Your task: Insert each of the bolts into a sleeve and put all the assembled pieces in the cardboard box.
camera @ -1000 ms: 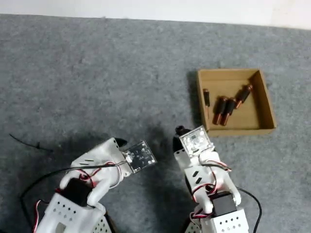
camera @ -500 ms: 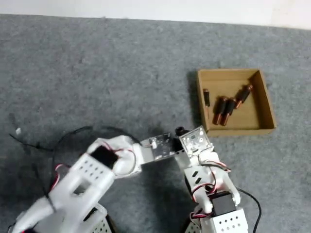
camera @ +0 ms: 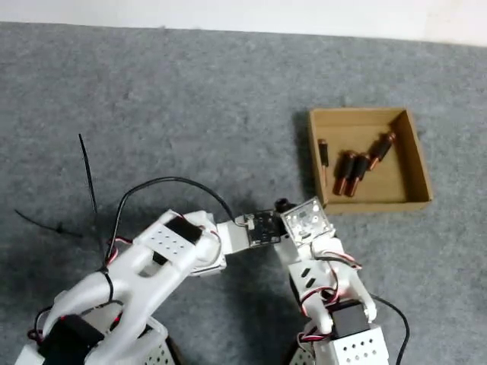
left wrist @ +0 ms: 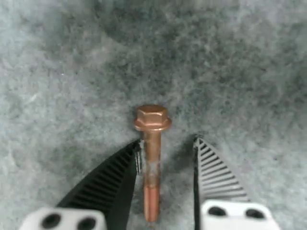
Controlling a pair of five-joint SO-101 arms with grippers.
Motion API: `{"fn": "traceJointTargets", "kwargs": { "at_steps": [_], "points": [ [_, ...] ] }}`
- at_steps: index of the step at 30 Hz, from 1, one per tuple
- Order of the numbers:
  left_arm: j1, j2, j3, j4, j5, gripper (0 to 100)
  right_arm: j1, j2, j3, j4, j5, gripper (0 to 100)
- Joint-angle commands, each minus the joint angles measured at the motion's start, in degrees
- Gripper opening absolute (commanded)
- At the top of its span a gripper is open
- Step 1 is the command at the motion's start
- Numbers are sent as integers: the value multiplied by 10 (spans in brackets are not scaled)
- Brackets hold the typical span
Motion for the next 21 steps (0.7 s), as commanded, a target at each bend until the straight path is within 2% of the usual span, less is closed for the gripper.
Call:
{"fn": "traceJointTargets", "kwargs": {
  "at_steps": [1, 12, 21],
  "points": [
    [-3, 23, -27, -18, -4, 171, 25, -5, -7, -21, -4, 5],
    [-7, 27, -32, -15, -1, 165, 26, -5, -7, -21, -4, 5],
    [-7, 27, -31, -15, -1, 50, 26, -5, -7, -21, -4, 5]
  ]
}}
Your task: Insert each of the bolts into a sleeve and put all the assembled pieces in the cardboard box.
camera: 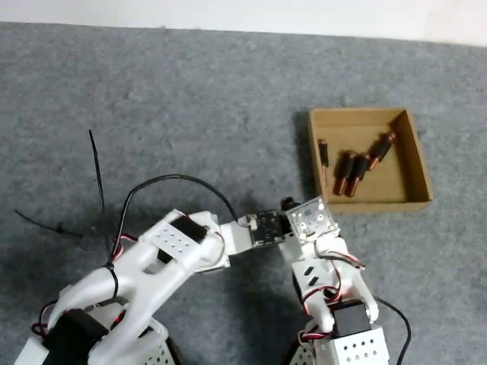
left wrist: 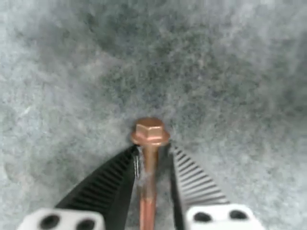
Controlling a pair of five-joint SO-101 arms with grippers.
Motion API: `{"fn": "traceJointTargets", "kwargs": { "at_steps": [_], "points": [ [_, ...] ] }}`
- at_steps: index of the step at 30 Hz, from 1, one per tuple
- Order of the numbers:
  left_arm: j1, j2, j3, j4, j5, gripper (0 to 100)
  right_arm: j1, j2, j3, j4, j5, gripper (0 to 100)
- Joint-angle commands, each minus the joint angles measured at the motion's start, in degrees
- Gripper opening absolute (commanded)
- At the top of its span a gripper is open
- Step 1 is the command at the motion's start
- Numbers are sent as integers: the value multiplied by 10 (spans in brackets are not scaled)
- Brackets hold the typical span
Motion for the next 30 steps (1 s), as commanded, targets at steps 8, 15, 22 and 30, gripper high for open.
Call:
{"fn": "traceJointTargets", "kwargs": {
  "at_steps": [8, 15, 22, 30],
  "points": [
    [-10, 3, -8, -11, -4, 6, 7, -5, -7, -21, -4, 5],
    [-28, 1, -5, -13, 4, 5, 7, -5, -6, -21, -4, 5],
    [-108, -76, -6, -52, 120, 5, 7, -5, -7, -21, -4, 5],
    [-168, -310, 111, -116, 241, 5, 4, -5, -4, -22, -3, 5]
  ]
}}
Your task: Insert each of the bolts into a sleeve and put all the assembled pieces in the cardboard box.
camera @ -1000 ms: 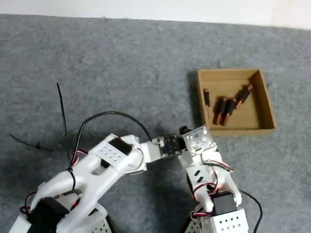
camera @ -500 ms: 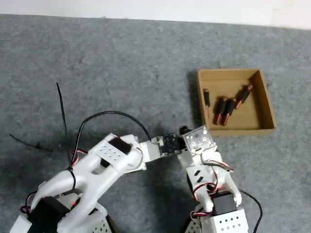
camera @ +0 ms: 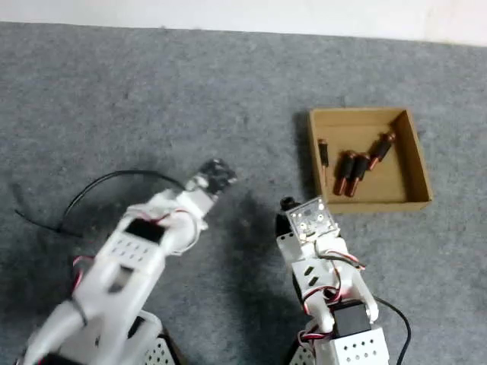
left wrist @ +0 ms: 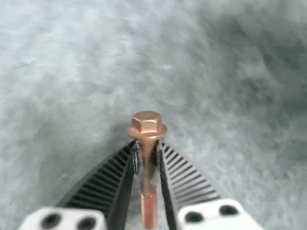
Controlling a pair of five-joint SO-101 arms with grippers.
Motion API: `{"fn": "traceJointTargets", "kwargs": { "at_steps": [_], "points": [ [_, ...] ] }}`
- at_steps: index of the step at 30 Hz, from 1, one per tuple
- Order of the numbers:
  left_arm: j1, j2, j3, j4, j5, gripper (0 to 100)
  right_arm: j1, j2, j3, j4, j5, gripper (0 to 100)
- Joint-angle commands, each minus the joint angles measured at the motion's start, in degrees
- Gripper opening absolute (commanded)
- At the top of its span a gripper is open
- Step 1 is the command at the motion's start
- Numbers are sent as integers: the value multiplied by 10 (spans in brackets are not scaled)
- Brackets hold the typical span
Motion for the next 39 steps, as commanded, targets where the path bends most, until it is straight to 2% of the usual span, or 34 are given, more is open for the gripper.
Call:
{"fn": "traceJointTargets", "kwargs": {
  "at_steps": [1, 5, 11, 14, 16, 19, 23, 28, 30, 39],
  "points": [
    [-25, -170, 59, -40, 57, 5, 2, -5, -2, -22, -2, 5],
    [-36, -321, 126, -59, 84, 5, -24, -5, 14, -54, -4, 5],
    [-56, -544, 218, -73, 134, 6, -58, -2, 68, -161, -1, 5],
    [-69, -645, 257, -73, 156, 6, -73, -3, 77, -167, -1, 5],
    [-80, -677, 266, -75, 171, 6, -94, -3, 77, -167, 0, 5],
    [-96, -651, 248, -76, 205, 7, -128, 1, 77, -167, 0, 5],
    [-102, -645, 211, -74, 312, 42, -172, 2, 77, -165, 0, 5],
    [-102, -645, 179, -73, 585, 77, -182, 3, 77, -165, 0, 5],
    [-102, -645, 178, -72, 638, 77, -182, 3, 77, -165, 0, 5],
    [-98, -645, 194, -74, 499, 77, -182, 3, 77, -153, 0, 5]
  ]
}}
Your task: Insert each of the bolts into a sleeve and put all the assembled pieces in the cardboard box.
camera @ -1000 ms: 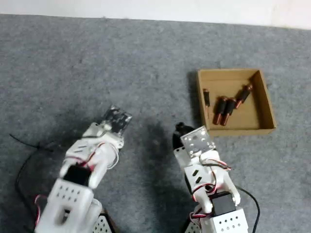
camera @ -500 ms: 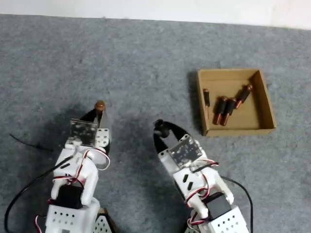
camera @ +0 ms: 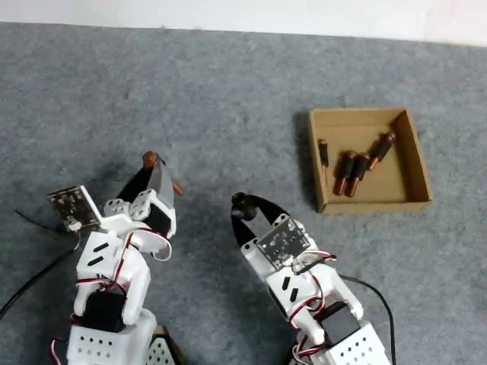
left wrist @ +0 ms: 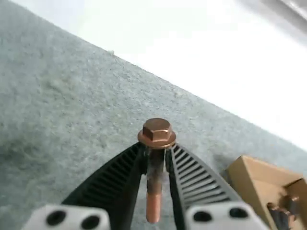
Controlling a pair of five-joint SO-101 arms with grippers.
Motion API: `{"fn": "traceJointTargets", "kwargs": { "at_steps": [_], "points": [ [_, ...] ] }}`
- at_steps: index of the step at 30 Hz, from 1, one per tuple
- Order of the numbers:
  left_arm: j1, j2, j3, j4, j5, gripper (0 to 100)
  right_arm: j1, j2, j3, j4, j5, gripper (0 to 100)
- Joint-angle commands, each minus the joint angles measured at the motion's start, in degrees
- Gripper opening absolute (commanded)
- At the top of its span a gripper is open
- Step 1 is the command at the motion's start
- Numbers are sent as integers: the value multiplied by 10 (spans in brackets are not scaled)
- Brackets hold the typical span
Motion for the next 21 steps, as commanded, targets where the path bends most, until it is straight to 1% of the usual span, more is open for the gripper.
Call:
{"fn": "traceJointTargets", "kwargs": {
  "at_steps": [1, 9, 11, 14, 21],
  "points": [
    [-3, -4, -22, -11, -56, 77, -7, 3, 71, -9, 0, 5],
    [-2, -4, -22, -10, -61, 76, -7, 3, 71, -8, 0, 5],
    [7, -4, -21, -10, -58, 63, -7, 3, 71, -8, 0, 5],
    [14, -5, 5, -13, -57, 2, -7, 3, 71, -8, 0, 5],
    [57, -5, 15, -11, -56, 5, -6, 3, 71, -8, 0, 5]
  ]
}}
